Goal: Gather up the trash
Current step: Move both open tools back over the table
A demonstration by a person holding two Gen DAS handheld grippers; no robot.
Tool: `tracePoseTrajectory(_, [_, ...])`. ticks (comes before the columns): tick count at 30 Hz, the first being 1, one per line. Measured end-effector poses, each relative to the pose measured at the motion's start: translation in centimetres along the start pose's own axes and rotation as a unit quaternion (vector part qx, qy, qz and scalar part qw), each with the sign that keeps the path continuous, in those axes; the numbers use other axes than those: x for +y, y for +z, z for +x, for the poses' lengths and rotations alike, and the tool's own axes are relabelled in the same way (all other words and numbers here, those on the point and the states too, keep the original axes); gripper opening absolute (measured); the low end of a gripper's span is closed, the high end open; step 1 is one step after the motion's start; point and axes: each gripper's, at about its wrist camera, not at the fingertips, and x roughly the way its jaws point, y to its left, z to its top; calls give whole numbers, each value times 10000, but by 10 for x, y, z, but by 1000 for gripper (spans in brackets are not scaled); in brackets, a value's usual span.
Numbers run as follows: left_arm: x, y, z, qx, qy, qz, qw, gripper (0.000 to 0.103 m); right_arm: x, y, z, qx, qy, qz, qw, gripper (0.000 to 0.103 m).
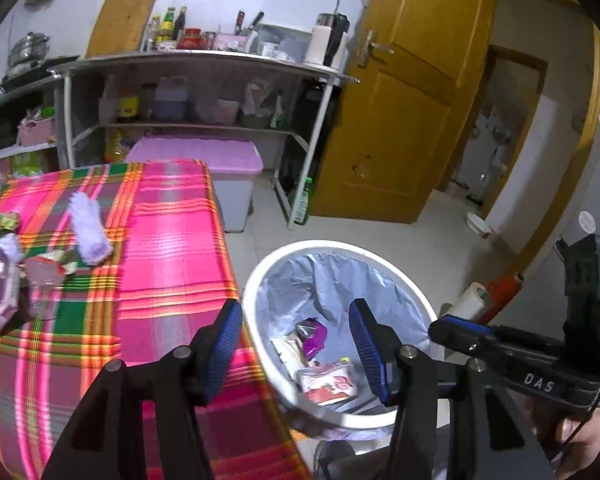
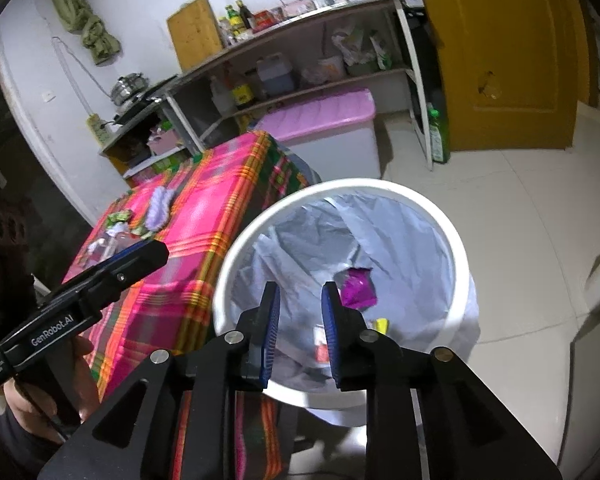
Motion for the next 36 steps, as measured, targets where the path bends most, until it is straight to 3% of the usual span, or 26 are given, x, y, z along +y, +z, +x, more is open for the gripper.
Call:
tracePoseTrajectory(7, [17, -10, -41, -264, 276, -48, 9993, 55, 35, -4, -5, -68, 204, -388, 9990, 23])
tracePoseTrajectory(13, [35, -22, -67, -307, 511, -135, 9981, 55, 63, -12, 0, 139, 421, -642, 9969, 24])
tracePoseTrajectory(24, [71, -49, -104, -406, 924, -368, 9942, 55, 96, -16, 7, 268, 642, -965, 9929, 24])
tracePoseTrajectory(36, [117, -51, -132, -604, 1379, -711, 9860, 55, 137, -5, 23, 340, 807, -1399, 9863, 24])
